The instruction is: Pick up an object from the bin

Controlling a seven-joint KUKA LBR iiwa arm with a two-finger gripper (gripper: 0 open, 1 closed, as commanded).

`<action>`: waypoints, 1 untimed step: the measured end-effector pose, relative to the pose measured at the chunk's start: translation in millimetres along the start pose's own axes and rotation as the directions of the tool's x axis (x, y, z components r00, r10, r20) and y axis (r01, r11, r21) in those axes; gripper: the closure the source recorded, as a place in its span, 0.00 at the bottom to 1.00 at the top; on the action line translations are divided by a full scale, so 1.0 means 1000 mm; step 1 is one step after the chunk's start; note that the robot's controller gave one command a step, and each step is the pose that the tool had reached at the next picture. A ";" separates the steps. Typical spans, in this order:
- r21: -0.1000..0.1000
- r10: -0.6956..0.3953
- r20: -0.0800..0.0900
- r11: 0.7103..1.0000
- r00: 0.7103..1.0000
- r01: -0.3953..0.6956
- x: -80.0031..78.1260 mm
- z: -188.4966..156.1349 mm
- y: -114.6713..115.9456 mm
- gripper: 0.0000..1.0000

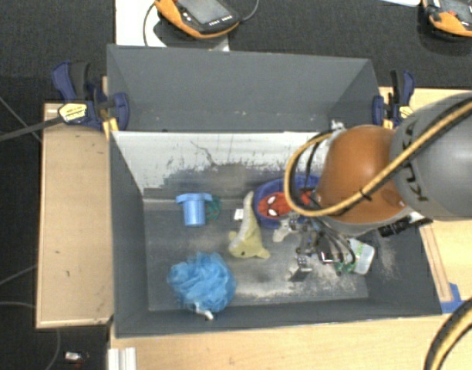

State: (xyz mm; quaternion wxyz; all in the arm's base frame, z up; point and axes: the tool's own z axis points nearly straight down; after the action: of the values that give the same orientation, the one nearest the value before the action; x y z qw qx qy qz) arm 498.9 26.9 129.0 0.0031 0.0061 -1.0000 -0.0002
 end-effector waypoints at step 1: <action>0.000 0.001 0.008 1.000 1.000 -0.001 -0.002 -0.004 0.000 0.00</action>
Offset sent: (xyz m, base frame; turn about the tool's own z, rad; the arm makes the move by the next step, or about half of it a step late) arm 0.0449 0.0386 -0.0590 0.2021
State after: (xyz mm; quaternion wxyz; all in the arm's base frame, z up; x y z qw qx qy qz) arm 500.8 26.8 133.2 -0.0011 0.0054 -1.0000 -0.0003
